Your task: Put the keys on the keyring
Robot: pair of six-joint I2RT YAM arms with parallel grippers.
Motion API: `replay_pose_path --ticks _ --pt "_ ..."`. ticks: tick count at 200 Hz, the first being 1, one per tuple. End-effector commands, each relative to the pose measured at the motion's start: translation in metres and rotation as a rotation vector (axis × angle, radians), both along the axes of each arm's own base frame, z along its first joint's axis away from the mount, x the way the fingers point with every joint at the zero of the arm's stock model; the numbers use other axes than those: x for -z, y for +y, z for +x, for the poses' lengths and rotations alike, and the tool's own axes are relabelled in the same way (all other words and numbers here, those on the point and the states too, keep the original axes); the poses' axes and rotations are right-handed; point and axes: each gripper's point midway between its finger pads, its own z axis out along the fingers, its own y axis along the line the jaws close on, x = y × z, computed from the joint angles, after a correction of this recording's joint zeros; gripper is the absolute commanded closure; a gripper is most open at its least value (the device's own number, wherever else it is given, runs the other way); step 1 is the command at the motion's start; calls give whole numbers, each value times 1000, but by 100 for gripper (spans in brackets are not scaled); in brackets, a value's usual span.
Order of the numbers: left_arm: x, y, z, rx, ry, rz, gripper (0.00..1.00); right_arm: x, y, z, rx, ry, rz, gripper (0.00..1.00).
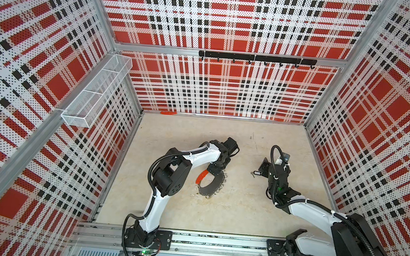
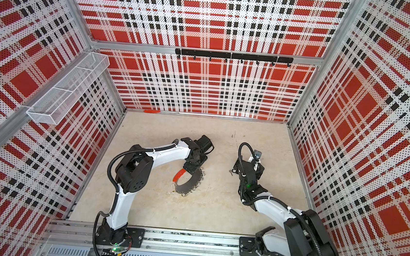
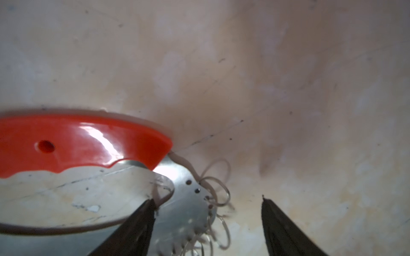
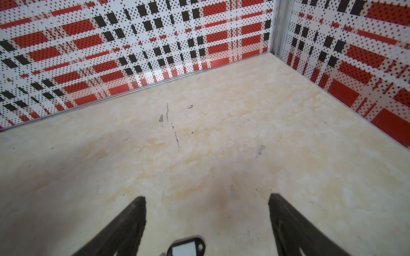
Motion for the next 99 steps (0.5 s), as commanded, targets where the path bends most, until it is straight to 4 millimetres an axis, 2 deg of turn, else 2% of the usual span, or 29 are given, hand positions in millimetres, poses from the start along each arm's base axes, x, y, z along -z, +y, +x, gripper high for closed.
replay_pose_path --ticks 1,43,71,99 --pt "18 15 -8 -7 80 90 21 -9 3 1 -3 -25 24 11" --pt "16 20 -5 -15 76 129 29 -10 4 1 -8 -30 31 12" --pt "16 23 -6 -15 77 142 45 -9 4 1 -11 -27 31 12" --pt "19 24 -7 -6 88 152 46 -10 4 0 -11 -31 33 12"
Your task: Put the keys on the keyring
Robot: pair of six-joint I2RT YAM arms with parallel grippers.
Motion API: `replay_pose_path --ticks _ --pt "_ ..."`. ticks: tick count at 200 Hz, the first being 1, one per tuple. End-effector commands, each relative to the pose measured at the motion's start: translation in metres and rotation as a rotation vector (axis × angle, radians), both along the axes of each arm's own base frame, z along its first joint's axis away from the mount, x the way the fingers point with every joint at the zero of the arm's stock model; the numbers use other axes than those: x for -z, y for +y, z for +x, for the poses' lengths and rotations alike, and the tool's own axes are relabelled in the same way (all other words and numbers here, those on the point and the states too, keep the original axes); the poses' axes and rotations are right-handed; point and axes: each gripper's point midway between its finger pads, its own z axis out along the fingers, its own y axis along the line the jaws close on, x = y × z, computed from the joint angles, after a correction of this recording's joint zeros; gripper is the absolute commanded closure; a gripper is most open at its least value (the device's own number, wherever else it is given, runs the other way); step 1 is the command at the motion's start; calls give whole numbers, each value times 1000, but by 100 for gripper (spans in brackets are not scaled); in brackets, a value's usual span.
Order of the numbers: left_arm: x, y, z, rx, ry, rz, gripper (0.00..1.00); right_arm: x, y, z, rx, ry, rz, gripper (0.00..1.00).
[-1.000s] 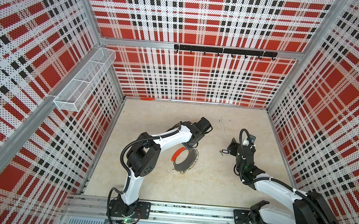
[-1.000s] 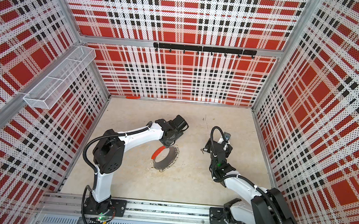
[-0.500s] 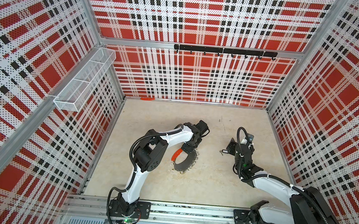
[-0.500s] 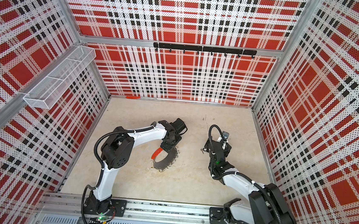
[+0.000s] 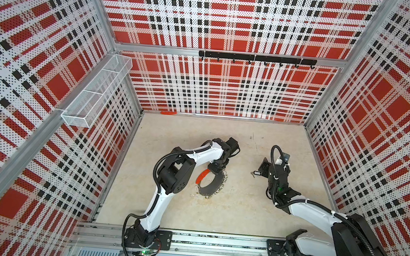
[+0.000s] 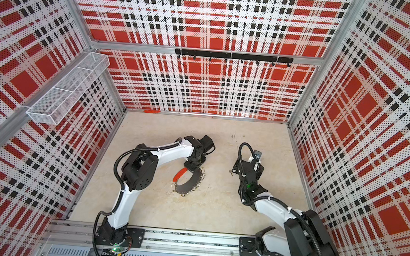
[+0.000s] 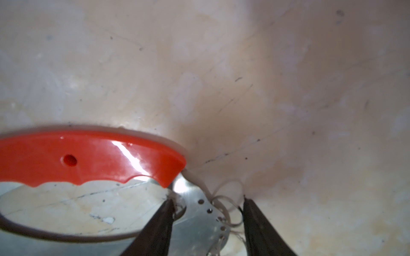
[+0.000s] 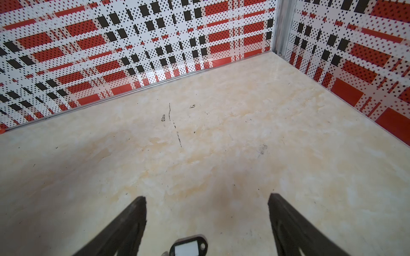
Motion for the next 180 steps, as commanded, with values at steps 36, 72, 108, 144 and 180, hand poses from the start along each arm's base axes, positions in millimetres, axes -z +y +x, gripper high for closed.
replay_pose_path --ticks 36,72,108,144,180 --pt "6 10 0 4 27 66 53 -10 3 0 -6 -31 28 12" --pt "-2 9 3 6 7 84 54 -10 5 1 -13 -31 33 12" --pt "-7 7 5 15 -5 97 67 -9 6 1 -20 -31 37 12" --pt "-7 8 6 18 -3 101 77 -9 7 1 -25 -31 39 12" --pt "-6 7 6 24 1 102 83 -9 7 1 -25 -30 38 12"
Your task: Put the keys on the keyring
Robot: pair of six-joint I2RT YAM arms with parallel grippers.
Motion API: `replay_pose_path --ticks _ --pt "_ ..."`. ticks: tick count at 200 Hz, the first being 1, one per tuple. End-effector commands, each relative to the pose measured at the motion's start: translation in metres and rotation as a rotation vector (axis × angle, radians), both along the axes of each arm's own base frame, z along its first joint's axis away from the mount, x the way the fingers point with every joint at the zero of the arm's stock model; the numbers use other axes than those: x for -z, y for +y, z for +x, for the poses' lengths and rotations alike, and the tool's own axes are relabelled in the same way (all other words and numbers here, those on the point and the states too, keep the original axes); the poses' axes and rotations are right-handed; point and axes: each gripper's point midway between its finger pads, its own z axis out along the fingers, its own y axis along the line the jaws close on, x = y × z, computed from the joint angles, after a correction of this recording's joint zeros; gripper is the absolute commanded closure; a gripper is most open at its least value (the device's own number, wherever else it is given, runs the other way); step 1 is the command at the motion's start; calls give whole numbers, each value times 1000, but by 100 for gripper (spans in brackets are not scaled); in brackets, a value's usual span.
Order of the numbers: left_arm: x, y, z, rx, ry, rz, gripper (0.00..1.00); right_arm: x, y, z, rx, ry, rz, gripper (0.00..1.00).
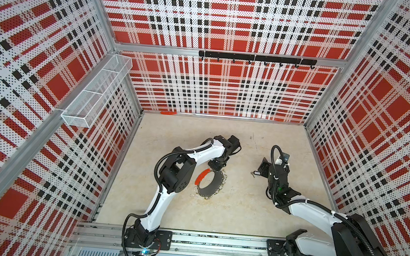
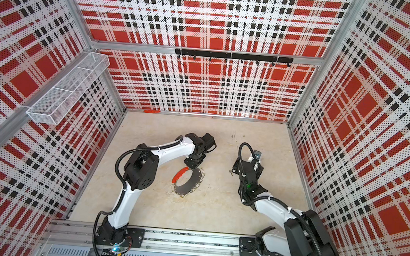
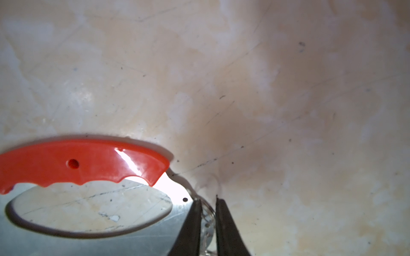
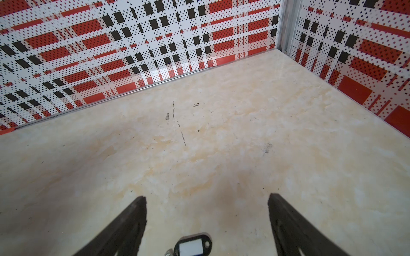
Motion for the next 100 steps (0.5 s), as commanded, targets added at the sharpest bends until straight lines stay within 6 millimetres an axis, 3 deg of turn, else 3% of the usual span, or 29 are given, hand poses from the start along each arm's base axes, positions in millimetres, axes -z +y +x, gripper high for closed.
replay_pose_path --ticks 1,35,45,100 --pt "5 4 -2 9 18 42 83 -10 3 1 -6 -32 22 12" --pt "5 2 -2 13 14 40 87 -11 3 1 -8 -34 24 12" --pt "4 1 -2 12 15 36 100 -10 4 1 -9 -35 24 12" --pt "-13 4 2 11 -24 48 100 -10 4 1 -8 -35 23 12"
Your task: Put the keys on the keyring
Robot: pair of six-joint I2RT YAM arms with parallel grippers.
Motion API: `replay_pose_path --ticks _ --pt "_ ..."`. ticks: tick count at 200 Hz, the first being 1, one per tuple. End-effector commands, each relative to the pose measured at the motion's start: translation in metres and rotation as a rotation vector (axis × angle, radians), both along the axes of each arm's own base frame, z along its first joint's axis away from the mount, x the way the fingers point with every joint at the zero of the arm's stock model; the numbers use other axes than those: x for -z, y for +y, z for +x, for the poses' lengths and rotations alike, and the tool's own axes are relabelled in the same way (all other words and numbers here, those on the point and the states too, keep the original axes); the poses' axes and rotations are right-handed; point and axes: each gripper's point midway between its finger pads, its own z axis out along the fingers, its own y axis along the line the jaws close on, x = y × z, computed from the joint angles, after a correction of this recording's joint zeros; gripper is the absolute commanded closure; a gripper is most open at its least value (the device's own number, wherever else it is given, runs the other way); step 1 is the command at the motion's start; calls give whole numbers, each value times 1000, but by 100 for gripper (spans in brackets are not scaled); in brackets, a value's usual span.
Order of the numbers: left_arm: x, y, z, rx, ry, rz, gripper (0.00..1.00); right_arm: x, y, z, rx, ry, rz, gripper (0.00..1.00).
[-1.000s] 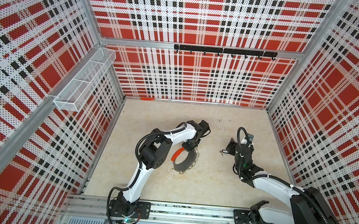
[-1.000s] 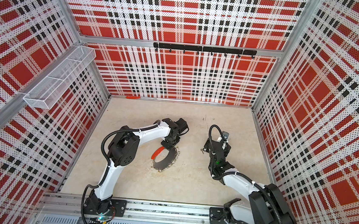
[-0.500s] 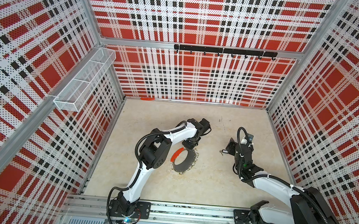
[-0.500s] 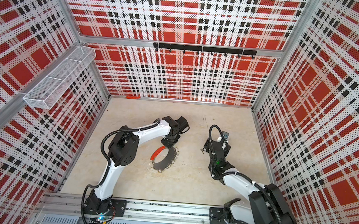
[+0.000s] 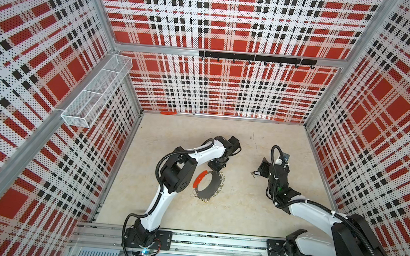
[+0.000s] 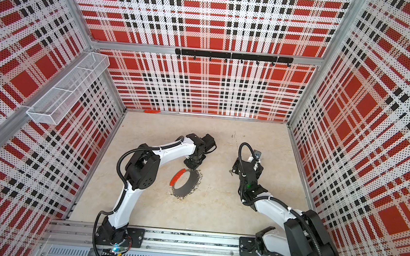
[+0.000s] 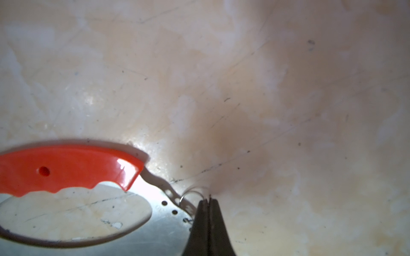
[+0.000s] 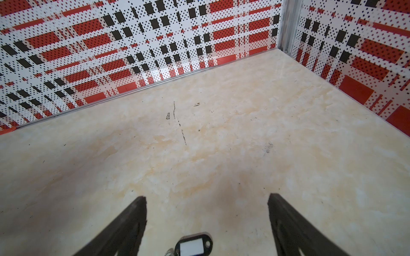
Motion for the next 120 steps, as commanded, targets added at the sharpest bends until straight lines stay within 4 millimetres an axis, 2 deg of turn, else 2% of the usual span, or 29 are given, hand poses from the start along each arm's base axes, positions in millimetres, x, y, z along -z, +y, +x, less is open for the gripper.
replay_pose_path --ticks 1,34,80,120 --pt "-18 1 4 3 -35 23 100 -10 3 0 -4 -35 21 12" --pt "-34 0 11 48 -89 50 100 -10 2 1 1 -34 17 12" --pt "-64 -12 29 227 -223 138 100 -10 0 1 13 -32 7 12" --pt "-83 4 16 275 -281 222 100 -11 -1 0 15 -34 5 11"
